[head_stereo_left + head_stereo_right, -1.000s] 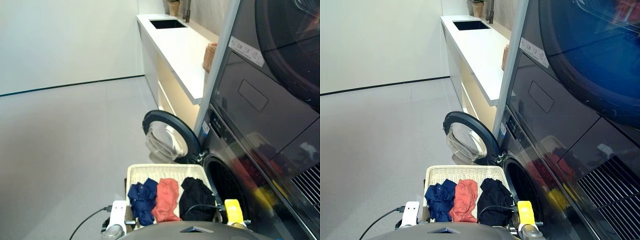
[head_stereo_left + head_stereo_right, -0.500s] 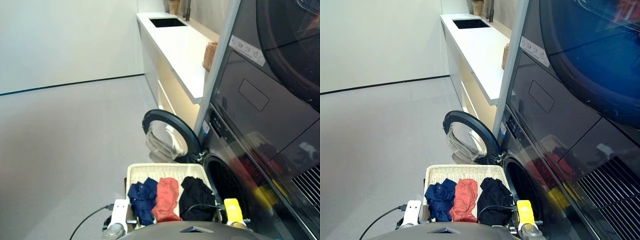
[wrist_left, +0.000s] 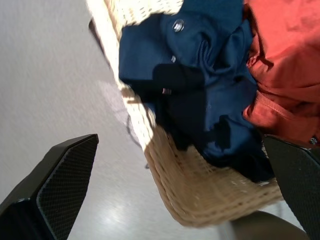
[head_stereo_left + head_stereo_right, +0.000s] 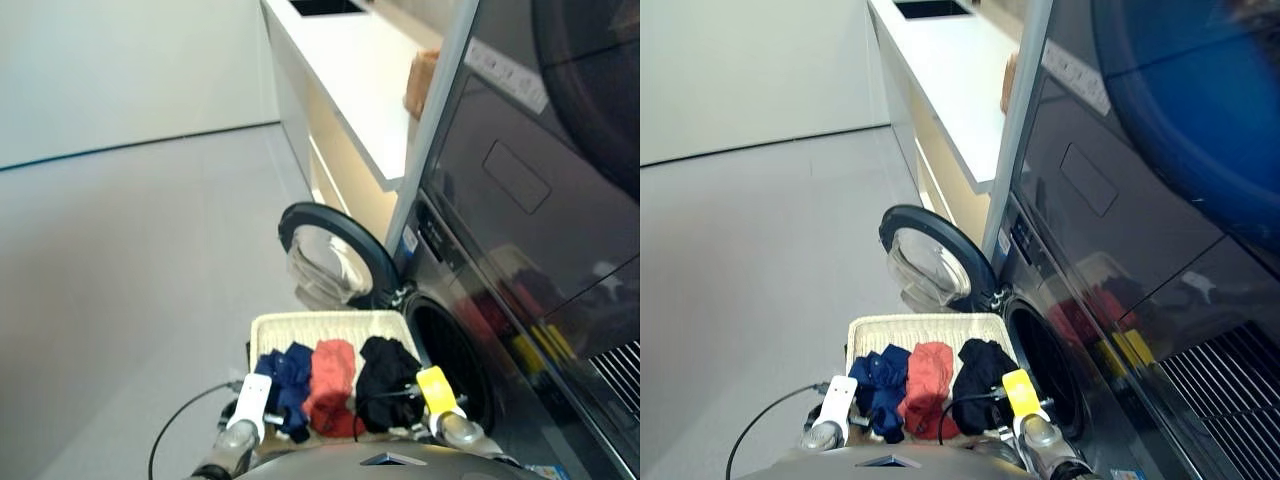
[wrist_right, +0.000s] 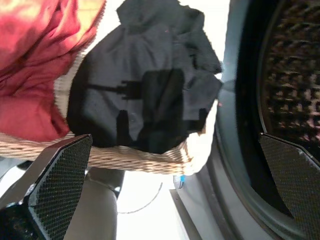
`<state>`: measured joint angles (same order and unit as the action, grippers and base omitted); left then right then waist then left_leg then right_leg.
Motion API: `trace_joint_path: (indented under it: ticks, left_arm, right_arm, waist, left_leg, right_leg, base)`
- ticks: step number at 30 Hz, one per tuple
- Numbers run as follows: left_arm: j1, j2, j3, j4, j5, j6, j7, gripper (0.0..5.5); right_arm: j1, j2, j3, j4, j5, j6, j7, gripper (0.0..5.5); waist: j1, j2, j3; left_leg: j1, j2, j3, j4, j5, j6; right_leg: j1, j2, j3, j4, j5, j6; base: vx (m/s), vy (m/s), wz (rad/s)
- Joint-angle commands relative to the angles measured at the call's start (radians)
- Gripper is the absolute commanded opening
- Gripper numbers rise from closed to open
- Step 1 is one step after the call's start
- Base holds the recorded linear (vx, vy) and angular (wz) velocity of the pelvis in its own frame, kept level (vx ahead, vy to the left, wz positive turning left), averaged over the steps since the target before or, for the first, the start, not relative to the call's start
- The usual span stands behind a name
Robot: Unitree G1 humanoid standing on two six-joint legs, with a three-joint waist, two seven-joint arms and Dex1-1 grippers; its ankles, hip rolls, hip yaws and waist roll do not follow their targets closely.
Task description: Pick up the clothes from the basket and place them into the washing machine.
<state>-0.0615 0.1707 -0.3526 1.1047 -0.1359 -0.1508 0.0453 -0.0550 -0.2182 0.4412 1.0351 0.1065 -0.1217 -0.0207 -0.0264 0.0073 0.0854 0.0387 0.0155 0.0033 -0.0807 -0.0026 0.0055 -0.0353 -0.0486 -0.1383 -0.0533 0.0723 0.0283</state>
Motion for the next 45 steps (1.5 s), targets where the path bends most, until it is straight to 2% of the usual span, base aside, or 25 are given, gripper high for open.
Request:
trace_joint_path:
  ticks: [1,6,12,20,27,28,34,39,41,42,45]
  left_arm:
    - [-0.132,0.003,-0.020,-0.013,0.029,-0.048,0.034,5.50]
    - [-0.227,0.013,-0.056,-0.029,0.028,-0.058,0.072,5.50]
    - [-0.328,0.020,-0.066,-0.043,-0.012,-0.067,0.107,5.50]
    - [-0.428,0.051,-0.036,-0.055,-0.070,-0.083,0.159,5.50]
    - [-0.523,0.117,-0.012,-0.056,-0.084,-0.088,0.200,5.50]
    - [-0.534,0.125,-0.003,-0.053,-0.087,-0.089,0.205,5.50]
    - [-0.604,0.165,0.043,-0.074,-0.161,-0.101,0.237,5.50]
    - [-0.642,0.183,0.061,-0.056,-0.193,-0.096,0.235,5.50]
    - [-0.657,0.188,0.070,-0.041,-0.215,-0.091,0.228,1.23]
    - [-0.664,0.190,0.076,-0.031,-0.222,-0.091,0.230,0.00]
    - [-0.659,0.170,0.086,-0.021,-0.242,-0.096,0.221,0.00]
  right_arm:
    - [-0.107,-0.008,0.051,-0.096,-0.034,-0.057,-0.012,5.50]
    - [-0.191,-0.022,0.081,-0.170,-0.034,-0.074,-0.042,5.50]
    - [-0.268,-0.041,0.086,-0.285,0.015,-0.102,-0.062,5.50]
    - [-0.305,-0.057,0.063,-0.398,0.073,-0.143,-0.087,5.50]
    - [-0.353,-0.070,0.067,-0.495,0.091,-0.175,-0.097,5.50]
    - [-0.354,-0.073,0.066,-0.511,0.091,-0.177,-0.098,5.50]
    - [-0.370,-0.084,0.049,-0.577,0.097,-0.196,-0.109,5.50]
    - [-0.373,-0.083,0.036,-0.608,0.108,-0.202,-0.113,5.50]
    - [-0.370,-0.083,0.032,-0.612,0.109,-0.204,-0.115,5.50]
    - [-0.368,-0.081,0.030,-0.605,0.107,-0.204,-0.119,5.50]
    - [-0.353,-0.072,0.023,-0.587,0.110,-0.204,-0.118,5.50]
  waist:
    - [-0.015,-0.035,0.057]
    - [-0.022,-0.041,0.115]
    - [-0.038,-0.052,0.172]
    - [-0.061,-0.059,0.184]
    - [-0.091,-0.064,0.182]
    - [-0.092,-0.060,0.184]
    - [-0.112,-0.051,0.186]
    - [-0.121,-0.049,0.185]
    - [-0.124,-0.048,0.182]
    - [-0.124,-0.047,0.181]
    - [-0.124,-0.047,0.174]
  left_leg:
    - [-0.078,-0.024,0.046,0.022,0.034,-0.023]
    - [-0.194,-0.025,0.052,0.090,0.030,-0.017]
    - [-0.379,-0.025,0.055,0.240,-0.006,-0.010]
    - [-0.604,-0.017,0.056,0.345,-0.020,-0.012]
    - [-0.822,-0.001,0.054,0.488,-0.055,-0.009]
    - [-0.834,0.005,0.048,0.516,-0.092,-0.014]
    - [-0.982,0.016,0.035,0.613,-0.122,-0.013]
    - [-1.061,0.023,0.034,0.671,-0.138,-0.010]
    - [-1.081,0.026,0.031,0.677,-0.141,-0.009]
    - [-1.090,0.026,0.029,0.684,-0.140,-0.009]
    - [-1.091,0.024,0.028,0.683,-0.139,-0.009]
  right_leg:
    - [-0.050,-0.024,0.031,0.076,-0.028,0.088]
    - [-0.161,-0.024,0.043,0.130,-0.024,0.085]
    - [-0.340,-0.030,0.061,0.246,-0.038,0.076]
    - [-0.552,-0.035,0.072,0.323,-0.042,0.074]
    - [-0.753,-0.023,0.085,0.421,-0.054,0.070]
    - [-0.763,-0.018,0.086,0.447,-0.082,0.075]
    - [-0.910,-0.015,0.084,0.541,-0.107,0.072]
    - [-0.984,-0.013,0.081,0.590,-0.118,0.071]
    - [-1.003,-0.012,0.081,0.600,-0.121,0.070]
    - [-1.012,-0.013,0.080,0.609,-0.121,0.071]
    - [-1.016,-0.013,0.075,0.608,-0.121,0.070]
  base:
    - [-0.097,0.015,0.019]
    - [-0.093,0.009,-0.002]
    - [-0.081,0.016,-0.080]
    - [-0.033,0.006,0.027]
    - [-0.035,0.010,-0.023]
    - [0.053,0.006,-0.105]
    - [0.008,0.002,-0.021]
    - [0.000,0.000,0.000]
    - [0.000,0.000,0.000]
    - [0.000,0.000,0.000]
    - [0.000,0.000,0.000]
